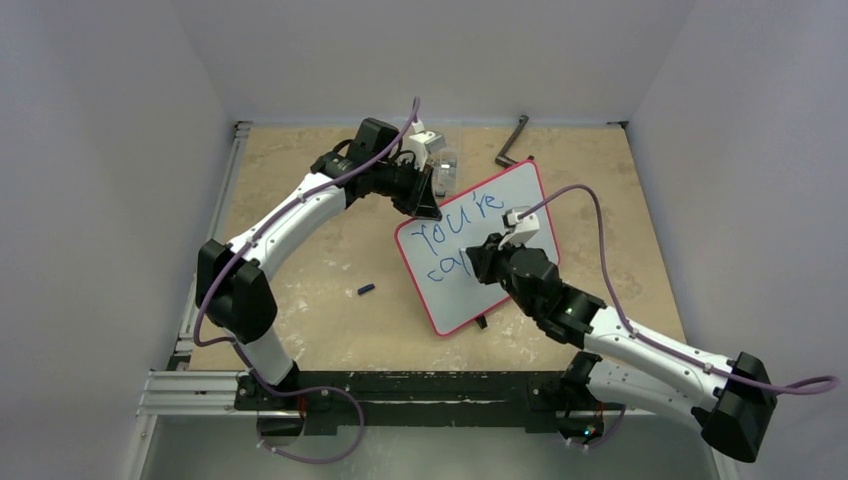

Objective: Write a sentence on the whiteboard

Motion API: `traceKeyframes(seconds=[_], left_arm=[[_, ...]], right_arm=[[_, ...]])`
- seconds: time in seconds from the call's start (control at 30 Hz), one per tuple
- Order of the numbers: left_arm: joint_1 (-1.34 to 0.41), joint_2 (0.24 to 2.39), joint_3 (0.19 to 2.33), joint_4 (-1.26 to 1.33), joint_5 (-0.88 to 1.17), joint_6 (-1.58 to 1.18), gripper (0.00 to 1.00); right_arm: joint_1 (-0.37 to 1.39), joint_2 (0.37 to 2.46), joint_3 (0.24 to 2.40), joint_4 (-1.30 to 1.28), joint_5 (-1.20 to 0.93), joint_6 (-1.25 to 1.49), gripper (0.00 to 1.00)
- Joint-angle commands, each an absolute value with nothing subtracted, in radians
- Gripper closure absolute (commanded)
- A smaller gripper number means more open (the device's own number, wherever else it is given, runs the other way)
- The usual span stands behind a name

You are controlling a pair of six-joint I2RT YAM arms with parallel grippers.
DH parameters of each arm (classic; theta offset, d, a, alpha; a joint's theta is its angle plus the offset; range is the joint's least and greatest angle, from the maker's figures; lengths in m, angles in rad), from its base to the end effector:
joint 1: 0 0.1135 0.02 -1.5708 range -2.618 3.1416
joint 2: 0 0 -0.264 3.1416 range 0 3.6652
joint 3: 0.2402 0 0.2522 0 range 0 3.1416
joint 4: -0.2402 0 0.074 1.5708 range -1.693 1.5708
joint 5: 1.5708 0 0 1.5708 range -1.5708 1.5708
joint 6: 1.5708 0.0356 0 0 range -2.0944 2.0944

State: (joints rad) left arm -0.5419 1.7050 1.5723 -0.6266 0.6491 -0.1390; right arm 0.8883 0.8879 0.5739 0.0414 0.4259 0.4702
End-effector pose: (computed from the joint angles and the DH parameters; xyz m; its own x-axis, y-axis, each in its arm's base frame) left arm 0.3147 -0.2146 0.3317 -0.6931 0.2884 -0.6607 0.6972 0.5011 -0.5126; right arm 0.1422 0.1517 0.2711 -0.3579 0.2139 -0.9090 -0.3293 0.8820 0.3372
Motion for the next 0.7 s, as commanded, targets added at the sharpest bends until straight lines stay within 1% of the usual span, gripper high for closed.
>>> traceKeyframes(seconds=[0.0, 0.33, 0.67], left_arm=[[-0.534, 1.663, 1.566, -0.595, 0.551, -0.109, 1.0], [-0.534, 1.66, 1.565, -0.595, 0.55, -0.109, 1.0], [-0.534, 1.661, 1.567, -0.594, 0.55, -0.11, 1.0]], right_arm=[[0.883, 0.895, 0.625, 0.094, 0.504, 0.447, 1.0], [0.884, 0.897, 0.622, 0.047, 0.566, 0.439, 1.0], [0.884, 0.853, 0.57, 0.002, 0.549, 0.47, 1.0]])
